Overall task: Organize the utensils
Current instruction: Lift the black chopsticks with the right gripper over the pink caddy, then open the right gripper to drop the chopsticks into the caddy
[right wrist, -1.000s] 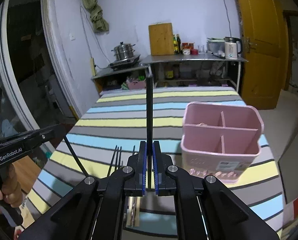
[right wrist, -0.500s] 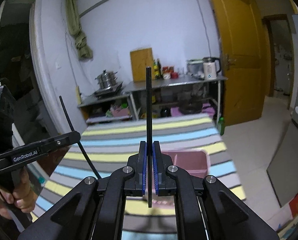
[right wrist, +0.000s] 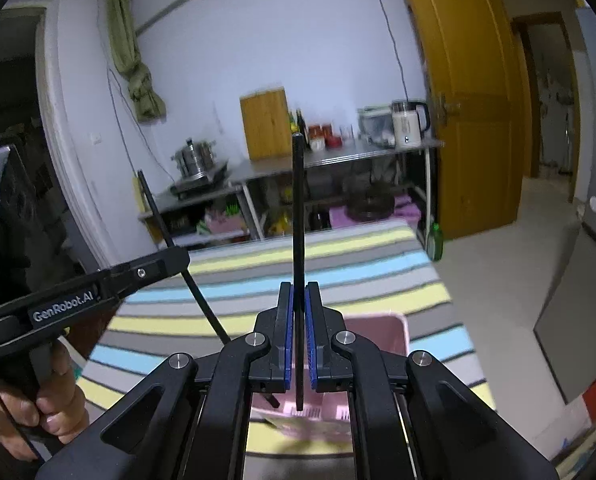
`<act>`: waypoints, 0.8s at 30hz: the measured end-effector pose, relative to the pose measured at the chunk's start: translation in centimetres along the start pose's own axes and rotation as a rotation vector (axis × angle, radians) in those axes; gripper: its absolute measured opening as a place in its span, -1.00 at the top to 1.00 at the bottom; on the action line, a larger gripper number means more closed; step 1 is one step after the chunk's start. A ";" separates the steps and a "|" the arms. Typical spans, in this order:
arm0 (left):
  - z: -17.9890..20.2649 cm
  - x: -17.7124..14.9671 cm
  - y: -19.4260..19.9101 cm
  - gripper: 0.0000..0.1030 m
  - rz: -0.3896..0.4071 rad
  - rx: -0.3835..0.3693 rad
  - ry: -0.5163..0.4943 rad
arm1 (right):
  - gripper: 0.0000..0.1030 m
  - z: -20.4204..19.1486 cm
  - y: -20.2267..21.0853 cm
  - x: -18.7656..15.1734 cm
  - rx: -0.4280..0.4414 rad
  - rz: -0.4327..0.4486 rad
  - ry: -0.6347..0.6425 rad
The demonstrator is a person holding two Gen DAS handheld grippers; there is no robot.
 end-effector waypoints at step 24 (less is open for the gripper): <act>-2.7 -3.7 3.3 0.84 0.024 0.043 0.013 | 0.48 1.2 0.5 -3.3 -0.016 -0.051 -0.045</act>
Point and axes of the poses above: each gripper's, at about its wrist camera, not at the fingertips, and y roughly against the way its jaws point, z to its right, x to its top, the point moved 4 cm from there along -y, roughly the way its jaws point, and after that the axes turned 1 degree about -x, right-handed, at the moved point
